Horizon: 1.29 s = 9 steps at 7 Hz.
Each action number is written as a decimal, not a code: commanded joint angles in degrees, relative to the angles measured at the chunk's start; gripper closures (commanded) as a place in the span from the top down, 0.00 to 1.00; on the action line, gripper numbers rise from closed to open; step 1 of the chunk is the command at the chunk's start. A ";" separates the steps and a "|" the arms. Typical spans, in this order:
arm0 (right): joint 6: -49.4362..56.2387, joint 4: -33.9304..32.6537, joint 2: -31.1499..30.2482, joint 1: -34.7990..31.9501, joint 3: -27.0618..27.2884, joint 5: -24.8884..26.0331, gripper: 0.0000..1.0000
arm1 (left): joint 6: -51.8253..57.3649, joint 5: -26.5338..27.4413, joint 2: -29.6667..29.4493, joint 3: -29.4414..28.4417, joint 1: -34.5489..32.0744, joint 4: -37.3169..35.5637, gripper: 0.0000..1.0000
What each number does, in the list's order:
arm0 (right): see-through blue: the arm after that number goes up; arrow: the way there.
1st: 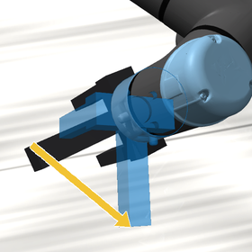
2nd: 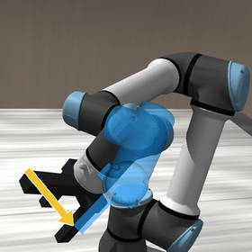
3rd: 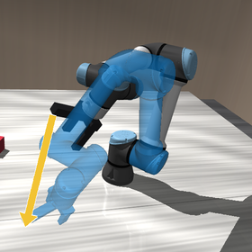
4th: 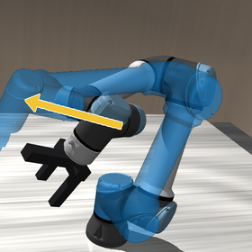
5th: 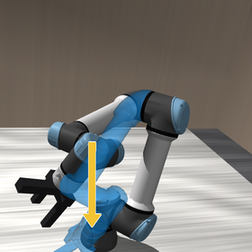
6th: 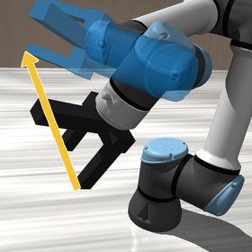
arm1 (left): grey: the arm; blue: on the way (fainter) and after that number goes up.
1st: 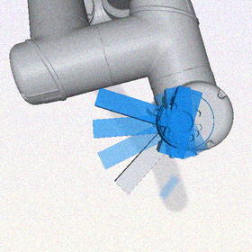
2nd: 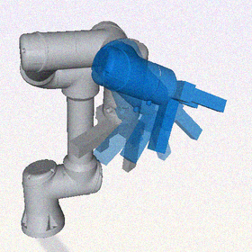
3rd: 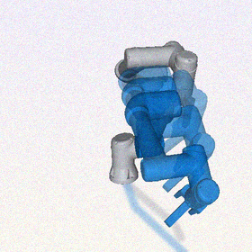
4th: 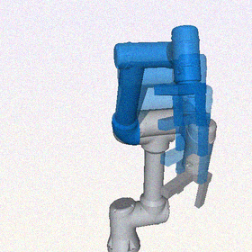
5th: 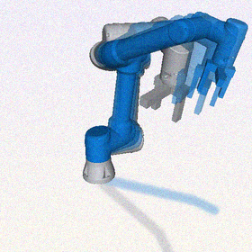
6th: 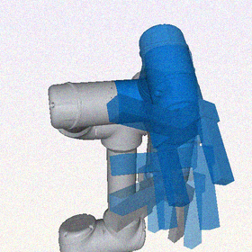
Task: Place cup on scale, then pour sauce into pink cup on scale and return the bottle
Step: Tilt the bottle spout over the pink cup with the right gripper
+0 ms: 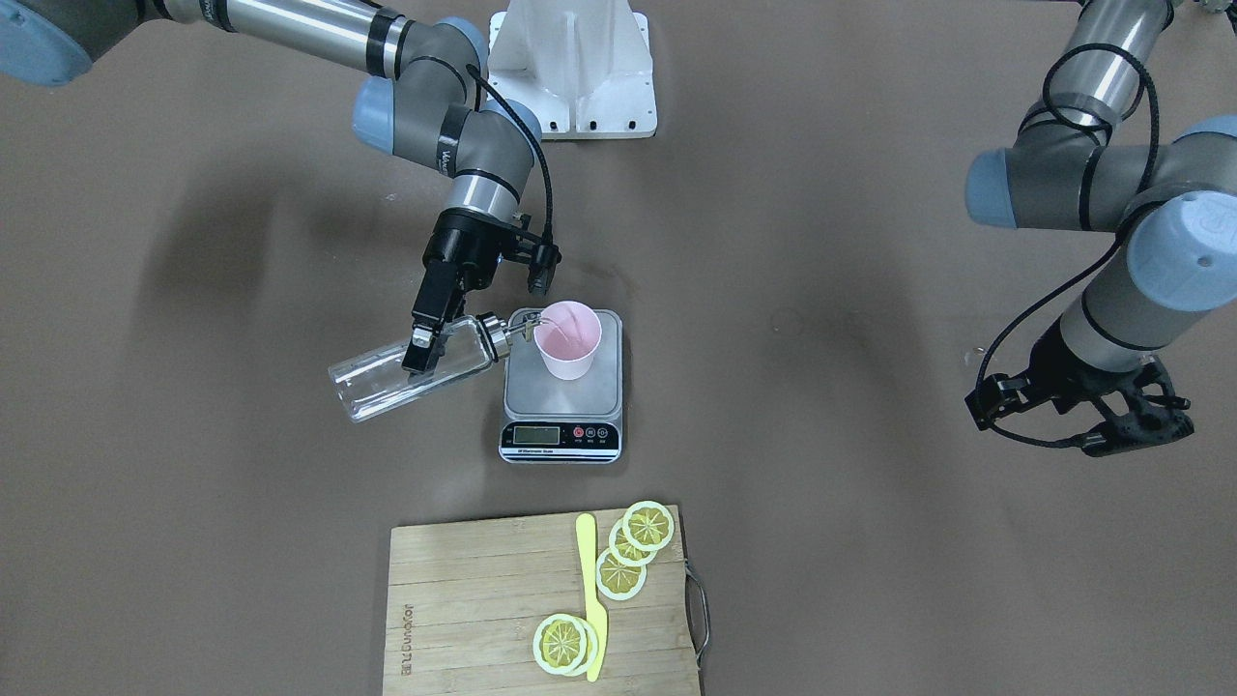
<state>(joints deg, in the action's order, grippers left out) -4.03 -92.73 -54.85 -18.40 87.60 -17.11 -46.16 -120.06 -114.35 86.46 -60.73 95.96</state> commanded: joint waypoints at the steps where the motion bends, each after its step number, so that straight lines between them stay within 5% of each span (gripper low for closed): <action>1: -0.98 0.62 -0.43 0.38 1.08 -0.11 0.00 | -0.07 0.00 0.01 0.03 0.00 -0.07 0.99; 5: -17.45 1.41 -1.40 0.64 6.43 -10.01 0.00 | -0.16 0.09 -0.08 -0.06 0.00 -0.07 0.99; 7: -21.02 3.16 -2.45 -1.36 12.91 -18.96 0.00 | -0.16 0.09 -0.08 -0.06 0.00 -0.07 0.99; 9: -20.50 14.02 -13.39 -6.27 21.53 -31.08 0.00 | -0.24 0.09 -0.52 0.11 0.00 0.02 0.99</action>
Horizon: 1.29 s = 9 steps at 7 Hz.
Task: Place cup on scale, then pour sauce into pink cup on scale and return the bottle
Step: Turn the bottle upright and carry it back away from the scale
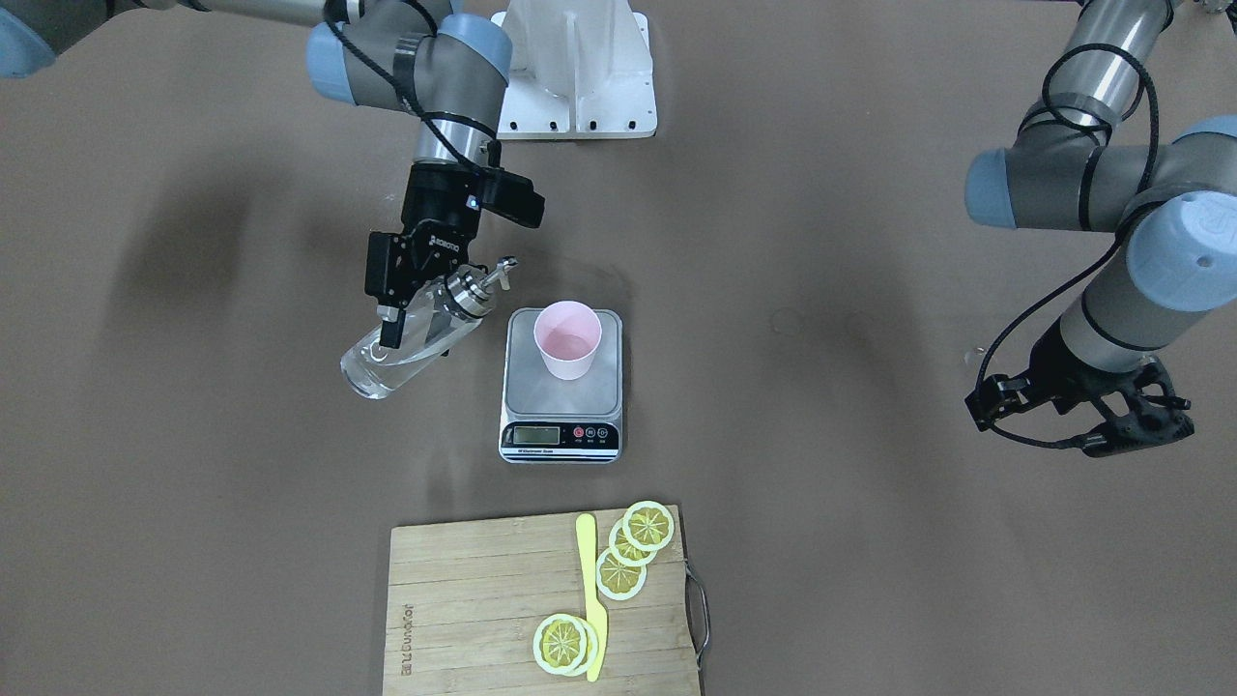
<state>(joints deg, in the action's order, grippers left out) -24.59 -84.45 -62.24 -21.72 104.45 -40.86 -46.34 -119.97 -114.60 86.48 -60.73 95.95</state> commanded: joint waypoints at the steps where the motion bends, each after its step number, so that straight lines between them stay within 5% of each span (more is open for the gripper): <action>1: -0.28 7.70 -10.23 -3.76 6.37 -7.83 0.00 | -0.50 0.00 -0.62 0.35 0.00 -0.06 0.99; 3: -9.34 13.84 -17.70 -8.92 7.17 -17.53 0.00 | -0.85 0.00 -1.23 0.71 0.00 -0.06 0.99; 6: -14.96 31.83 -30.53 -17.80 5.87 -32.04 0.00 | -0.77 0.00 -1.59 1.24 -0.09 -0.23 0.99; 9: -29.85 43.01 -29.01 -21.61 -1.50 -40.96 0.00 | -0.50 0.00 -1.59 1.24 -0.09 -0.23 0.99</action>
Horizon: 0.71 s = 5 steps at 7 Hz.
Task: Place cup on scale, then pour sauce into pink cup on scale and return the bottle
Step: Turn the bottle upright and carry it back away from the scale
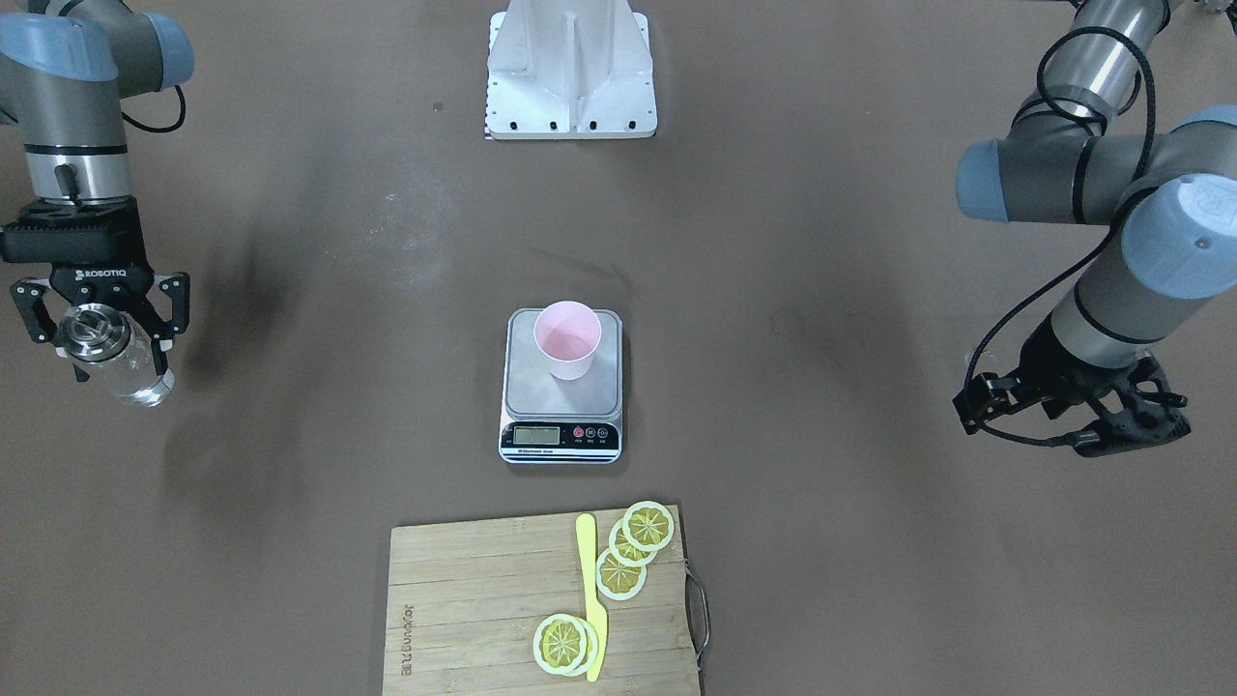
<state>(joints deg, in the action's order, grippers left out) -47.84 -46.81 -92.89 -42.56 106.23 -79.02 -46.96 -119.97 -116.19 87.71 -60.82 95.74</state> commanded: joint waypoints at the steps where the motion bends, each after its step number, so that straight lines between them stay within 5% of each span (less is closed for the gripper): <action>1: -11.96 6.45 2.70 -0.60 -4.88 -3.33 0.00 | 0.11 0.00 -0.01 -0.08 0.00 -0.02 0.99; 5: -11.67 5.50 8.42 -0.16 -11.38 -5.10 0.00 | 0.29 0.00 -0.01 -0.26 0.00 0.07 0.99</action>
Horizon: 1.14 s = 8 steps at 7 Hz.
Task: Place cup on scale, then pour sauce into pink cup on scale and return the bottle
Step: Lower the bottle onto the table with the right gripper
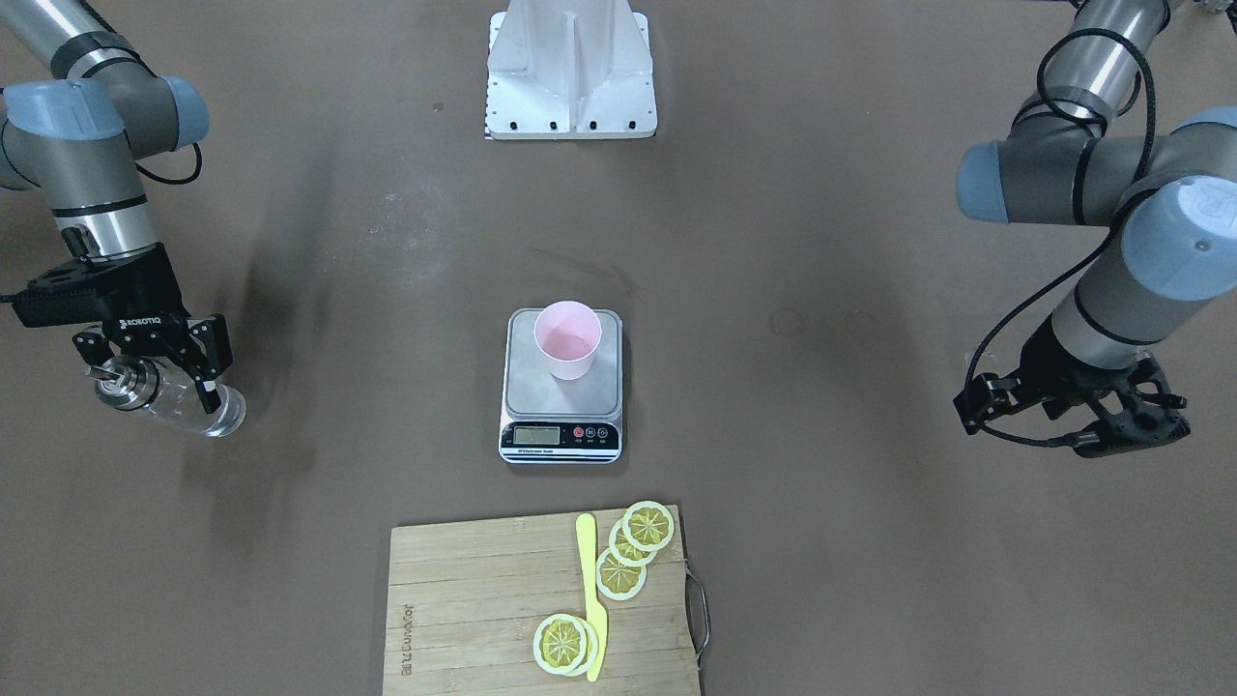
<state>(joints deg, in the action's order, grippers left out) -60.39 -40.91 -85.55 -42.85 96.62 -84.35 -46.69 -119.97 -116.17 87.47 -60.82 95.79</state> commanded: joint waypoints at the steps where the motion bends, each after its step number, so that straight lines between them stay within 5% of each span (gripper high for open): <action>1: 5.67 -0.58 1.08 0.31 -2.22 3.37 0.00 | 0.02 0.00 -0.02 -0.02 0.00 0.01 0.99; 8: 6.78 0.39 0.38 3.03 -2.57 11.48 0.00 | 0.20 0.00 0.06 -0.29 0.00 0.01 0.99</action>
<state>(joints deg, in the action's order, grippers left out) -53.41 -40.64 -85.07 -40.29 94.01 -73.90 -46.50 -119.97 -116.13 87.21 -60.82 95.80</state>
